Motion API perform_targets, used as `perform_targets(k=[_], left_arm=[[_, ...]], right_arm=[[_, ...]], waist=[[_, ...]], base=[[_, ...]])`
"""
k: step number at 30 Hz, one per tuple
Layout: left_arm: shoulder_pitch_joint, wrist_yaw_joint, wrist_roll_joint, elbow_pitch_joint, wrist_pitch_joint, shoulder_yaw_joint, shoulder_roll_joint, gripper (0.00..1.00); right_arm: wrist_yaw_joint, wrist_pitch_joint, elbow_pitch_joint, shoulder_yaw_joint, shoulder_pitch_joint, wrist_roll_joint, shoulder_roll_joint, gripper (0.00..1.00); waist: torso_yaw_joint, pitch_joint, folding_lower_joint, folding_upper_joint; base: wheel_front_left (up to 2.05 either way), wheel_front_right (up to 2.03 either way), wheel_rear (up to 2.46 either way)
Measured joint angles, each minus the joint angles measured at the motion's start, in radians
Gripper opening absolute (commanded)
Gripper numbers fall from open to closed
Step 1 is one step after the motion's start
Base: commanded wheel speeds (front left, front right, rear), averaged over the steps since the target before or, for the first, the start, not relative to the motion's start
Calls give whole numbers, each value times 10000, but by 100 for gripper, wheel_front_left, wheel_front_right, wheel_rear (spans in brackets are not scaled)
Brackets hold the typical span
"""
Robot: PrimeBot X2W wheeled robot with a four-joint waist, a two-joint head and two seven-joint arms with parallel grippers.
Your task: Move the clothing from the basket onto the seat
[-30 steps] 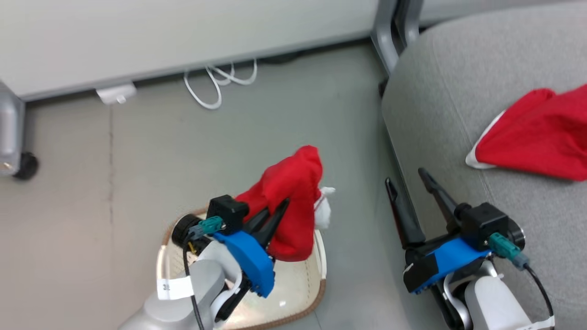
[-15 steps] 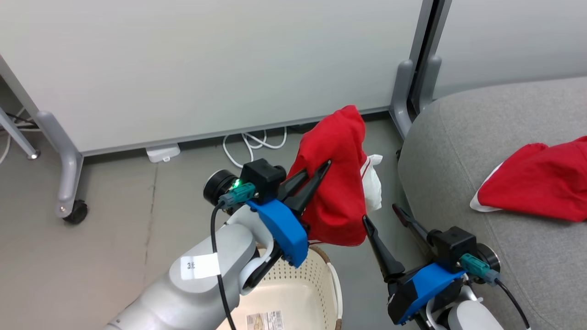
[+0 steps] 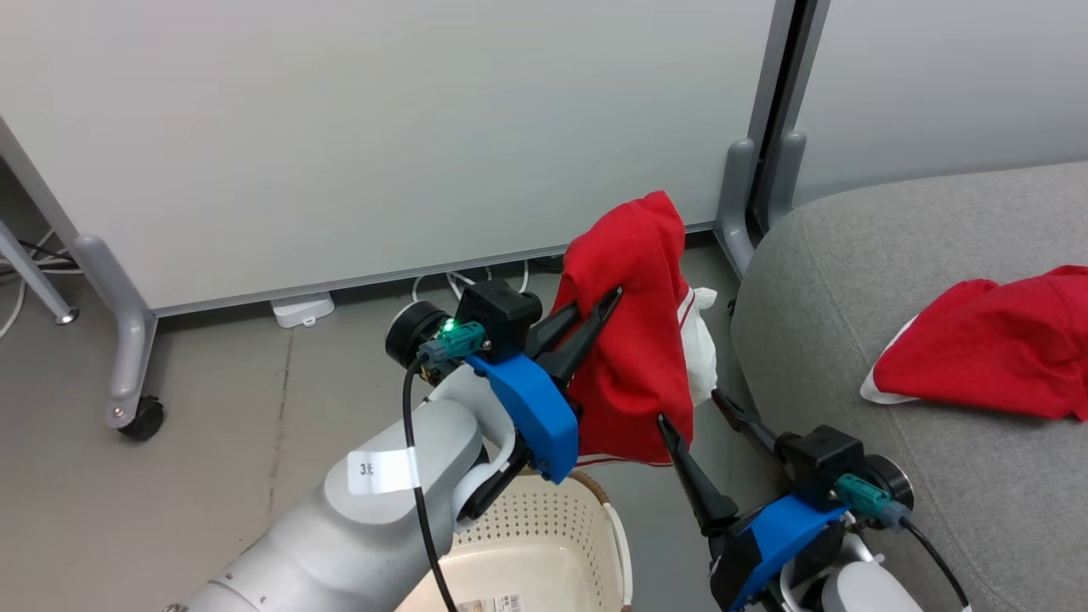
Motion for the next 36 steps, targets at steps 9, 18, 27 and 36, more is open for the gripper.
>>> perform_targets(k=[9, 18, 27, 36], left_arm=[[5, 0, -148, 58, 0, -127, -29, 0], [-125, 0, -142, 12, 0, -171, -82, 0], [-183, 0, -178, -17, 0, -383, -84, 0], [-236, 0, -274, -61, 0, -508, -58, 0]], right_arm=[[0, 533, 345, 872, -727, 188, -94, 100], [0, 566, 2255, 1555, -2403, 658, 42, 100], [0, -320, 4100, 2136, -3754, 1331, 182, 100], [0, -830, 5093, 3078, -4517, 2516, 190, 0]], waist=[[95, 156, 1, 0], [159, 537, 3, 0], [331, 680, 3, 0], [377, 724, 3, 0]], base=[[0, 0, 0], [0, 0, 0], [0, 0, 0], [0, 0, 0]])
